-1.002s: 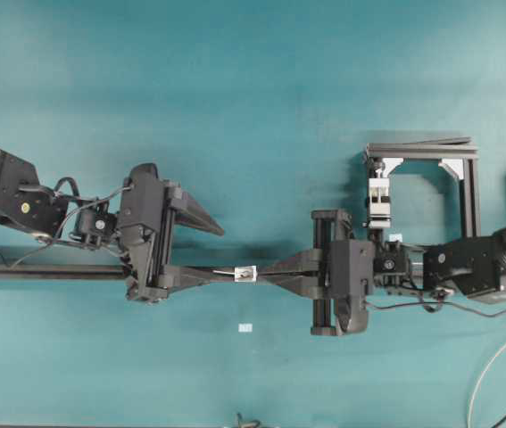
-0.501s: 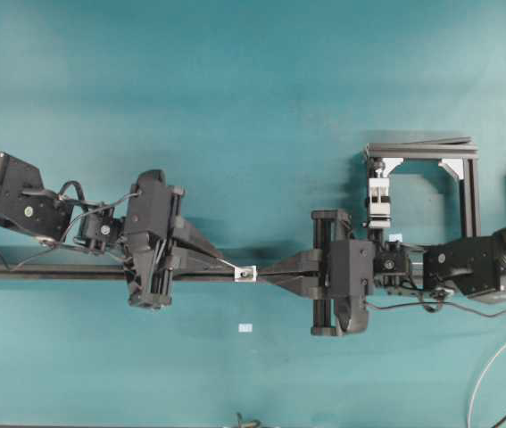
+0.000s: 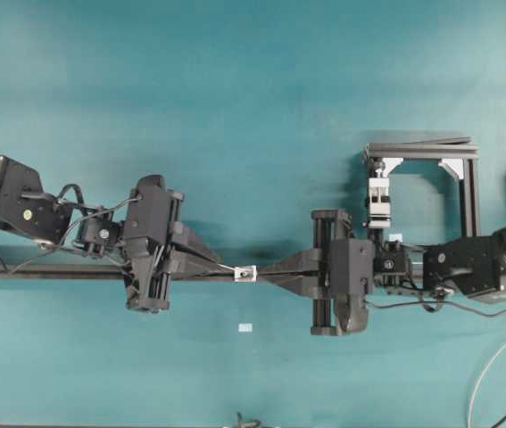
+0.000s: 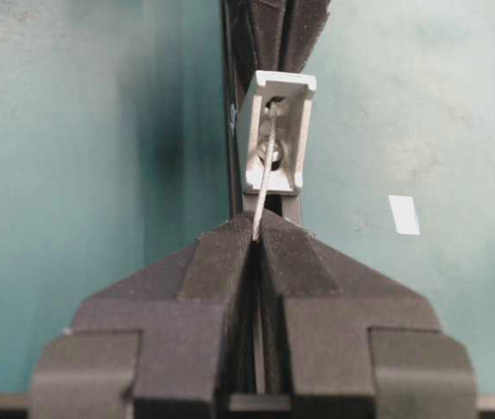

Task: Insert the wire through the hole in the metal fitting marked with a red label.
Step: 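Open the right gripper to release the wire, then pull the wire leftward through the hole with the left gripper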

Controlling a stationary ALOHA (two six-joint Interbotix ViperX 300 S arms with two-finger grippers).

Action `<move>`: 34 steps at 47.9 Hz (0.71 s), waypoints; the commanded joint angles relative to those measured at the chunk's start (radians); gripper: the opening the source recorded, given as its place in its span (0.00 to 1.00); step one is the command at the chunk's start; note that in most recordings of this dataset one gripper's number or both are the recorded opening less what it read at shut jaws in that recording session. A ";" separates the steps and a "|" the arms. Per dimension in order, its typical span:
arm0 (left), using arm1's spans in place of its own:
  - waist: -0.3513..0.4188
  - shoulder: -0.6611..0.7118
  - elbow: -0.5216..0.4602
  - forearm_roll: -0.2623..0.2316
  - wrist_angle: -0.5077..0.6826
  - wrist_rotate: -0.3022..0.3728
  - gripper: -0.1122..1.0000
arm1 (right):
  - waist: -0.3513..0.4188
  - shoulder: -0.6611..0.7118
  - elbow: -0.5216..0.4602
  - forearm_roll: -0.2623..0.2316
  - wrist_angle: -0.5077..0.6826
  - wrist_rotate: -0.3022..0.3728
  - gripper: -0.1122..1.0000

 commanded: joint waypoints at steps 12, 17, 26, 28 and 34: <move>-0.003 -0.028 -0.014 0.003 0.006 0.002 0.01 | -0.006 -0.035 -0.005 0.002 -0.002 0.000 0.18; -0.003 -0.028 -0.012 0.003 0.008 0.002 0.01 | -0.006 -0.049 0.003 0.000 -0.002 -0.002 0.40; -0.003 -0.032 -0.006 0.003 0.015 0.002 0.01 | -0.006 -0.071 0.035 0.000 -0.002 -0.003 0.89; -0.003 -0.034 -0.003 0.003 0.020 0.002 0.01 | -0.006 -0.075 0.041 0.000 -0.002 -0.003 0.93; -0.003 -0.051 0.006 0.005 0.038 0.002 0.01 | -0.006 -0.098 0.063 0.000 -0.002 -0.005 0.92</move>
